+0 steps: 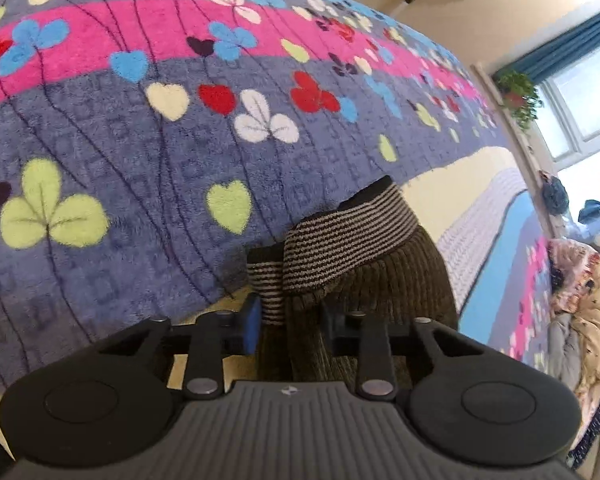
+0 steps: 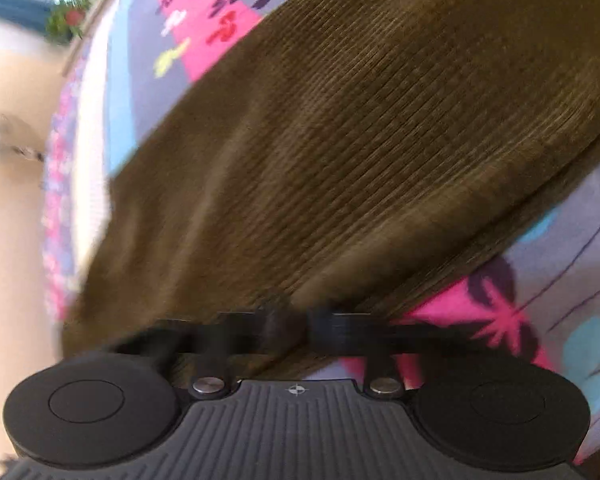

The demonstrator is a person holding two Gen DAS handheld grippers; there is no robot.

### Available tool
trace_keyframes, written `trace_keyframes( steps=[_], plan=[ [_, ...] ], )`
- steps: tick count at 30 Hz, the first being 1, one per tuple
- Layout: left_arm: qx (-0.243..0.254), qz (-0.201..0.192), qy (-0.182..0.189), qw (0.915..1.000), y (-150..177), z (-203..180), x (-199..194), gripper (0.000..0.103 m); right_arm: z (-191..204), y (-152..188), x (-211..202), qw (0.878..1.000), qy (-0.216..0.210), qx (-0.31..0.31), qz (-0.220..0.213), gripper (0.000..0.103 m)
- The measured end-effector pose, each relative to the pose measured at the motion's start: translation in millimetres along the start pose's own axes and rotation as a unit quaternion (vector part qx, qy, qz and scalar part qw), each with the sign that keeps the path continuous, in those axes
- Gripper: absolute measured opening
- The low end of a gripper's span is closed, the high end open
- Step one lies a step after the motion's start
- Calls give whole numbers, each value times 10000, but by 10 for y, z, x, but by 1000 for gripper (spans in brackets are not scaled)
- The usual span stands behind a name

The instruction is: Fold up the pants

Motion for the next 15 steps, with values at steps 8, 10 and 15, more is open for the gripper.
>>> trace_keyframes(
  steps=[8,10,15],
  plan=[
    [226,168,105,9995,15,139,-18,29,-17,143,-152,9995,-58,-296,24,8],
    [104,187,176,9996,15,182,23,30,-81,156,67,9997,-2,-207,158,8],
    [-32,241,401,9989,-19,225,-16,46,-107,160,18,9986,-442,84,287,19]
  ],
)
Point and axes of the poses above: each gripper's, at about its wrist camera, not at the fingertips, and x roughly the way its jaws point, z to its left, y to its underside, the point moved 8 cm from there along x, roughly the way its jaws point, and after that the axes turned 3 degrees about -x, right-handed, at the moved point
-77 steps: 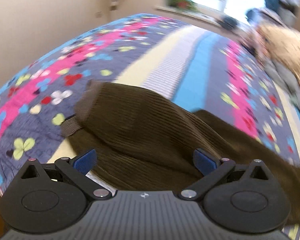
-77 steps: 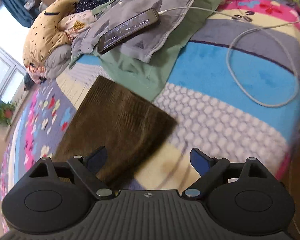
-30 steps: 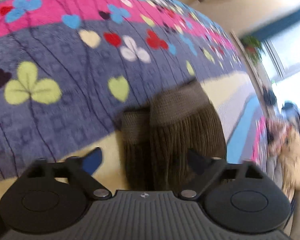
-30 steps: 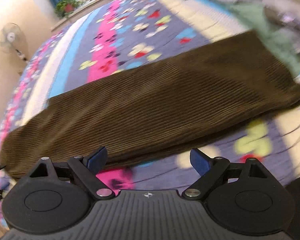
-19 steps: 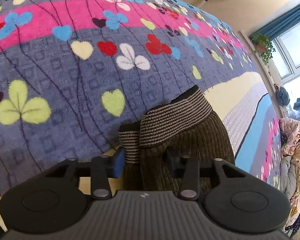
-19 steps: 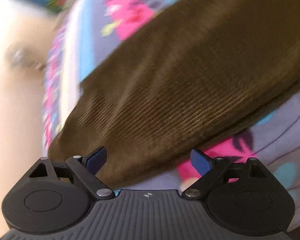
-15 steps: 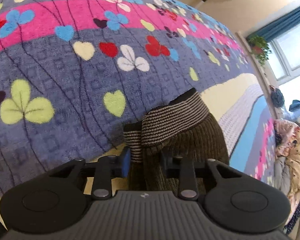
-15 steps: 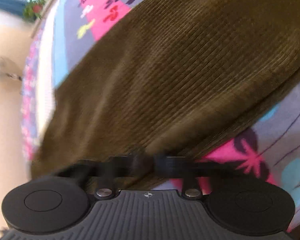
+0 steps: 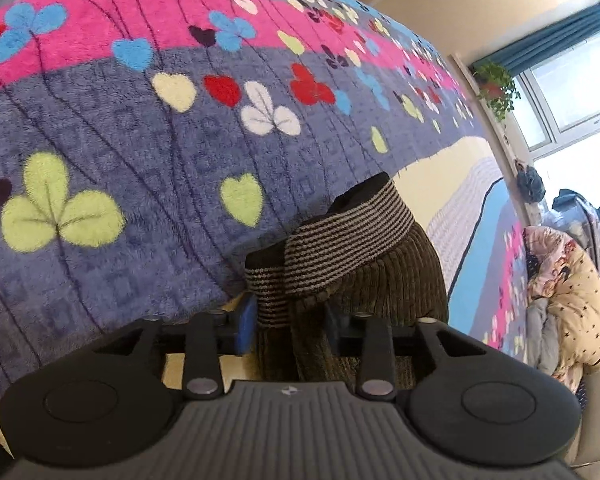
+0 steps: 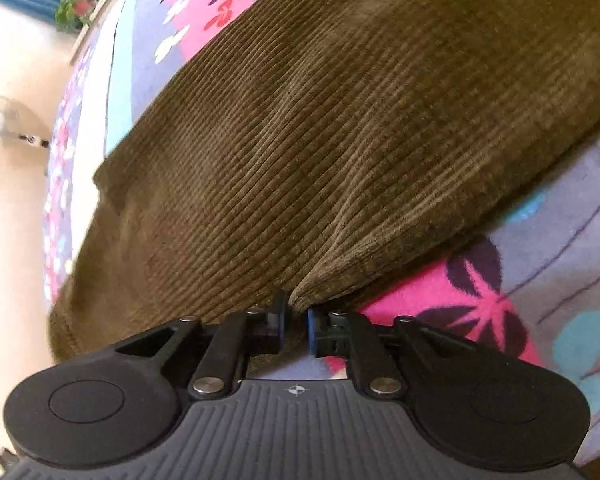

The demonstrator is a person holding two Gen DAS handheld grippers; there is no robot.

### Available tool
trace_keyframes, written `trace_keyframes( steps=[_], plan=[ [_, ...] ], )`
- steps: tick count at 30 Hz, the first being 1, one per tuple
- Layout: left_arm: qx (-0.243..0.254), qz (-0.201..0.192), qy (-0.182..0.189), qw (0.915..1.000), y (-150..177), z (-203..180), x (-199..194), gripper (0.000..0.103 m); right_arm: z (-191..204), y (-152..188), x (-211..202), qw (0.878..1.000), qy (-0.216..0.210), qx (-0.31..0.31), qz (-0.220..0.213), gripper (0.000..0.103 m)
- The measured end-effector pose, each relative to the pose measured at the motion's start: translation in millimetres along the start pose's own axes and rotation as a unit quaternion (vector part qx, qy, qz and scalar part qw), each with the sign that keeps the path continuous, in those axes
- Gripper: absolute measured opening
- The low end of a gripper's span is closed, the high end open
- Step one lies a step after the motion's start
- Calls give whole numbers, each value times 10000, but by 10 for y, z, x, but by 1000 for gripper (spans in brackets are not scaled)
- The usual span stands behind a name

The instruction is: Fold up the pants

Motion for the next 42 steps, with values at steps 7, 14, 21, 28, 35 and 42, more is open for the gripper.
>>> trace_keyframes(
  steps=[7,14,21,28,35,42],
  plan=[
    [145,-721,-146,9972,-103,12,-424,88,81,72,-428,9951,156,-600,772,90],
    [1231,-467,628,9893,44,-780,-388,88,1473,-878,-337,9777,-382,-2067,-7,90],
    [1475,169,721,9863,243,-987,334,89,2524,-1478,830,9688,-197,-2361,726,89],
    [1391,308,964,9851,200,-800,468,88,2304,-1256,1556,9419,1114,-2720,1627,53],
    [1527,205,1010,9829,234,-801,456,89,2226,-1219,1486,9506,744,-2327,1914,48],
    [1485,195,1048,9832,235,-790,469,90,2209,-1219,1616,9559,589,-2436,1531,23]
  ],
)
Point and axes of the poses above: each gripper's, at about its wrist camera, not at the fingertips, and x roughly the way its jaws point, z to its left, y to its underside, the point moved 8 cm from there along x, roughly the way its jaws point, and after that the axes turned 3 degrees about -x, right-handed, at the moved point
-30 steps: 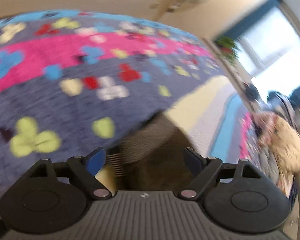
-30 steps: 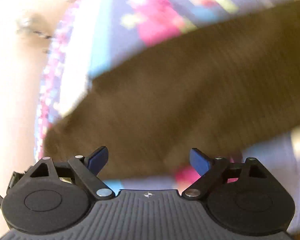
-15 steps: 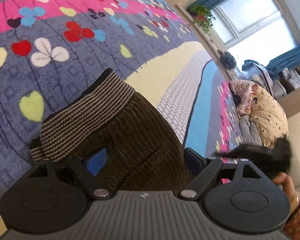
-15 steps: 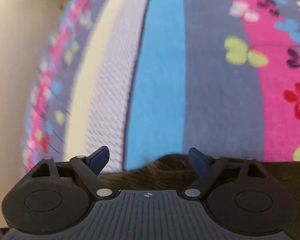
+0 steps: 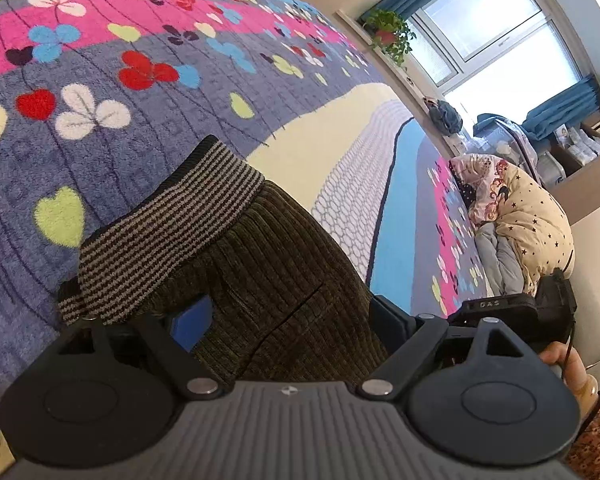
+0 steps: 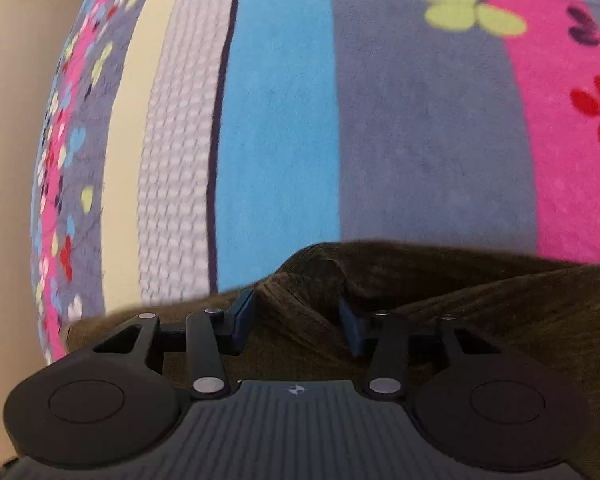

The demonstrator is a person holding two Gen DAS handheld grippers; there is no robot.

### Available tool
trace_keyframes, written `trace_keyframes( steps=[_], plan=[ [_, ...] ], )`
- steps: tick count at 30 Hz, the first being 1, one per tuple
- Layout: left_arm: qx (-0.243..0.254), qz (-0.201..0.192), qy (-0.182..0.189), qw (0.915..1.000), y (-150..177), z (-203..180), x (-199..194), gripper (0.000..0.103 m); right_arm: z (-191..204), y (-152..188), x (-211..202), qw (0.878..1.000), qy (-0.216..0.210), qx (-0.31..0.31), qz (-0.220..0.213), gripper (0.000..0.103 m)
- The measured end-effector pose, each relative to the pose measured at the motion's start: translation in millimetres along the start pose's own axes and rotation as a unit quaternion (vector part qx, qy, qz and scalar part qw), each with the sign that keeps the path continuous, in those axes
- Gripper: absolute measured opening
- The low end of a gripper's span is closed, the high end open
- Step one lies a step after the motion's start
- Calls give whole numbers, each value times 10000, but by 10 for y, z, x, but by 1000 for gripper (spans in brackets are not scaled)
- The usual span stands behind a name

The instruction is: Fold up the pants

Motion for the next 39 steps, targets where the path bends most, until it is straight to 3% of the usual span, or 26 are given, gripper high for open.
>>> trace_keyframes(
  steps=[1,7,8,9,11,12,15,16,17,18,20,22,24,25,28,30,31,35,39],
  plan=[
    [-6,-2,11,10000,1,0,-5,90,32,-46,-68,9996,-19,-102,-265,11],
    [-69,-16,133,9999,2,39,-19,90,49,-275,9,9967,82,-288,-750,9],
    [-68,-18,140,9999,3,37,-20,90,42,-338,-7,9931,91,-353,-1115,0],
    [-65,-27,166,9998,6,41,-25,90,34,-401,-33,9873,209,-512,-1487,0],
    [-75,-11,177,9998,0,40,-30,90,-16,-427,39,9877,433,-505,-1414,0],
    [-103,9,179,9998,-8,39,-31,90,-31,-421,3,9889,302,-390,-1398,0],
    [-219,29,192,9996,-27,41,-19,92,32,-302,-372,9844,-126,-497,-1682,6],
    [-200,25,187,9996,-23,25,-14,93,74,-199,-514,9820,-315,-679,-1732,16],
    [-168,10,170,9997,-24,14,-10,94,86,-84,-633,9799,-461,-828,-1758,36],
    [-103,-11,135,9999,-13,-6,-6,95,109,60,-698,9784,-562,-998,-1719,46],
    [-19,-60,58,10000,7,-32,7,95,110,305,-666,9787,-517,-1265,-1529,47],
    [3,-98,-5,10000,18,-49,15,95,28,396,-481,9784,-128,-1341,-1566,47],
    [-2,-95,-62,9999,16,-59,24,95,-91,318,-230,9779,270,-1209,-1683,36],
    [-1,-82,-81,9999,10,-62,29,95,-123,246,-140,9761,313,-1135,-1825,31],
    [-73,-38,-118,9999,-11,-79,22,95,-144,117,-132,9738,287,-862,-2085,33],
    [-72,9,16,10000,-11,-119,-21,95,-133,136,-291,9727,43,-706,-2209,35],
    [-34,25,136,9999,-3,-158,-56,95,-151,178,-440,9713,-69,-671,-2280,37],
    [508,38,-44,9987,99,-347,-224,95,-553,679,-1180,9580,-71,-637,-2794,72],
    [1102,96,-261,9935,333,-632,-422,95,-1467,1492,-1809,9448,837,-426,-3140,82]
  ],
)
Point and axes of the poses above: each gripper's, at about its wrist camera, not at the fingertips, and x roughly the way its jaws point, z to its left, y to its underside, the point moved 8 cm from there along x, roughly the way its jaws point, and after that the axes turned 3 degrees about -x, right-handed, at the moved point
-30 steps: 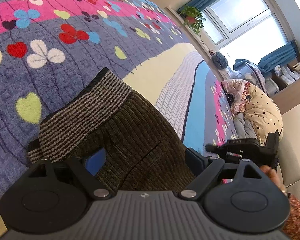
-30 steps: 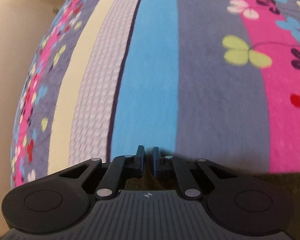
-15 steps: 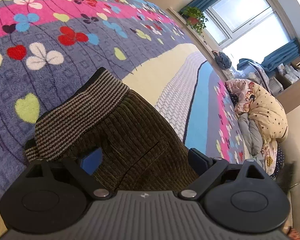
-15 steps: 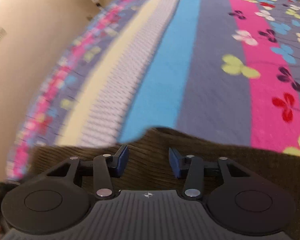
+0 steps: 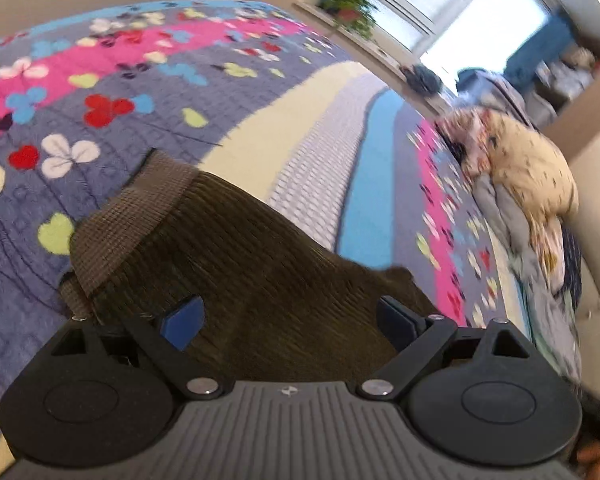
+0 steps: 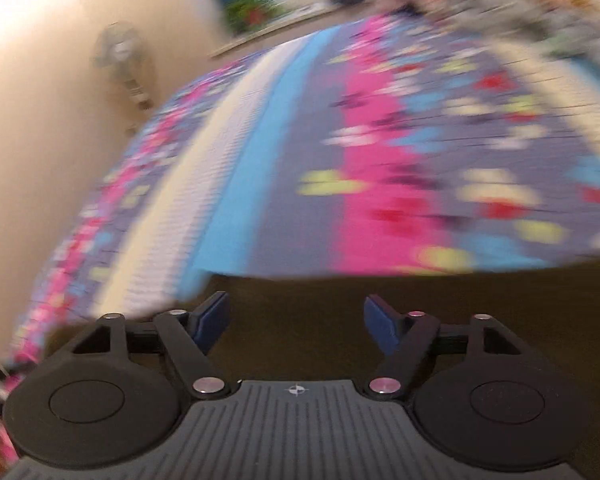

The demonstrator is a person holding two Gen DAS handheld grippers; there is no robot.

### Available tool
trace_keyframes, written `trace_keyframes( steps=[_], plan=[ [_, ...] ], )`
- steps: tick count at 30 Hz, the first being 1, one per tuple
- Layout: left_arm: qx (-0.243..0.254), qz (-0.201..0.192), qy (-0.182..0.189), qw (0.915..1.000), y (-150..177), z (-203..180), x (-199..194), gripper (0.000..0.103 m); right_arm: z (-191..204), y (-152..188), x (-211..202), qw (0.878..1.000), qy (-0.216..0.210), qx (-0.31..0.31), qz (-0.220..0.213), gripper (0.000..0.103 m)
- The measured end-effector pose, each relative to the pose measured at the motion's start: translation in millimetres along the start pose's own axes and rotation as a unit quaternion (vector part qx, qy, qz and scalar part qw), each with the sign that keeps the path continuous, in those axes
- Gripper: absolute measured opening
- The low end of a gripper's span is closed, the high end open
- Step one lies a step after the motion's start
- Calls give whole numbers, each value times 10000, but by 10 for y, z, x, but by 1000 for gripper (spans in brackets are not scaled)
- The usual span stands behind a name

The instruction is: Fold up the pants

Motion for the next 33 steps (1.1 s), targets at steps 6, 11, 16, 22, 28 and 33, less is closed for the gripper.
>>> trace_keyframes(
  steps=[6,11,16,22,28,33],
  plan=[
    [194,161,291,9993,418,-693,-311,95,-1851,777,-1143,9767,1645,1362,-230,82],
    [413,237,533,9974,806,-1382,-510,103,-2918,1166,-1650,9270,1764,3129,-1079,82],
    [897,332,436,9945,1101,-1982,-581,103,-2689,1010,-1359,9487,638,2803,-1317,82],
    [1022,446,278,9934,1394,-2353,-615,103,-2279,1010,-799,9694,-19,2332,-763,83],
    [1384,617,159,9883,1653,-2592,-523,103,-3559,1522,-973,8335,-873,5320,-1211,46],
    [1513,758,347,9850,1799,-2824,-447,103,-4396,1811,-1335,7579,-1150,6191,-1707,44]
  ],
)
Point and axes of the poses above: each gripper's, at about its wrist camera, not at the fingertips, and x roughly the way its jaws point, z to its left, y to its underside, the point moved 8 cm from there along x, roughly the way its jaws point, and after that the axes turned 3 degrees about -x, right-handed, at the moved point
